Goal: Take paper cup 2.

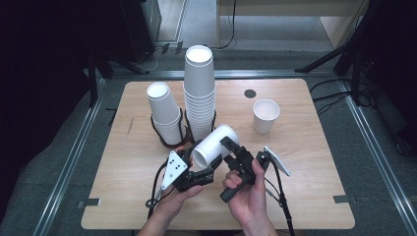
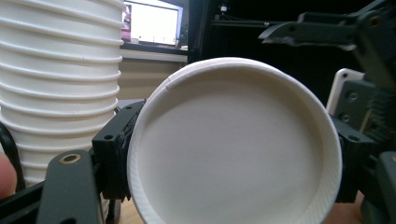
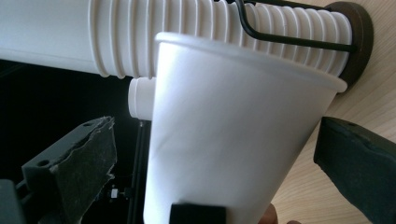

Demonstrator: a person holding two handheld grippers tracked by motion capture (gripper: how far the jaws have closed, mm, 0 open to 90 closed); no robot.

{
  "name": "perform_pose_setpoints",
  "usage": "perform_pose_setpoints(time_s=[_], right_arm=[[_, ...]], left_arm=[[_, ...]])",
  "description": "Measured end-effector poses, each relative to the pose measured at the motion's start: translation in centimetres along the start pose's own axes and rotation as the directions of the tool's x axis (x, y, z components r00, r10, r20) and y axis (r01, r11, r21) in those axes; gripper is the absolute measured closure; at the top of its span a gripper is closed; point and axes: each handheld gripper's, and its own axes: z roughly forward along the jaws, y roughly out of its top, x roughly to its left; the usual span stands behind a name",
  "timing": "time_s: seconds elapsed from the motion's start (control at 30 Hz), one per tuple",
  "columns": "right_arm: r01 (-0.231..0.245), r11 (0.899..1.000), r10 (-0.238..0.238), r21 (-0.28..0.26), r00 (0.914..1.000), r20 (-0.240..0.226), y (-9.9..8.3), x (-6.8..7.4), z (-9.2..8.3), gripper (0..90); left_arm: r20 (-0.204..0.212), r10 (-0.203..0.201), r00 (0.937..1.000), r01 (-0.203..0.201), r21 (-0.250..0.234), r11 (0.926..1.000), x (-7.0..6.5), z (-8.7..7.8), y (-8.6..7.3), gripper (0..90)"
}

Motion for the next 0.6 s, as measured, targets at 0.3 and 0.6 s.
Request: perform_pose_setpoints(time_s=[0.3,0.6], right_arm=[[-0.058,0.998,0.058,0.015,0.9983,0.007,0.7,-0.6,1.0,0.0],[-0.087,0.996,0.087,0.023,0.9962,0.009,0.8,-0.8,1.8,3.4]], left_arm=[[0.012,0.014,0.9998,-0.014,0.001,0.9999,-0.3,0.0,-0.1,22.4],[0.027,0.028,0.9992,-0.028,0.002,0.9996,-0.7,0.2,-0.2,22.4]])
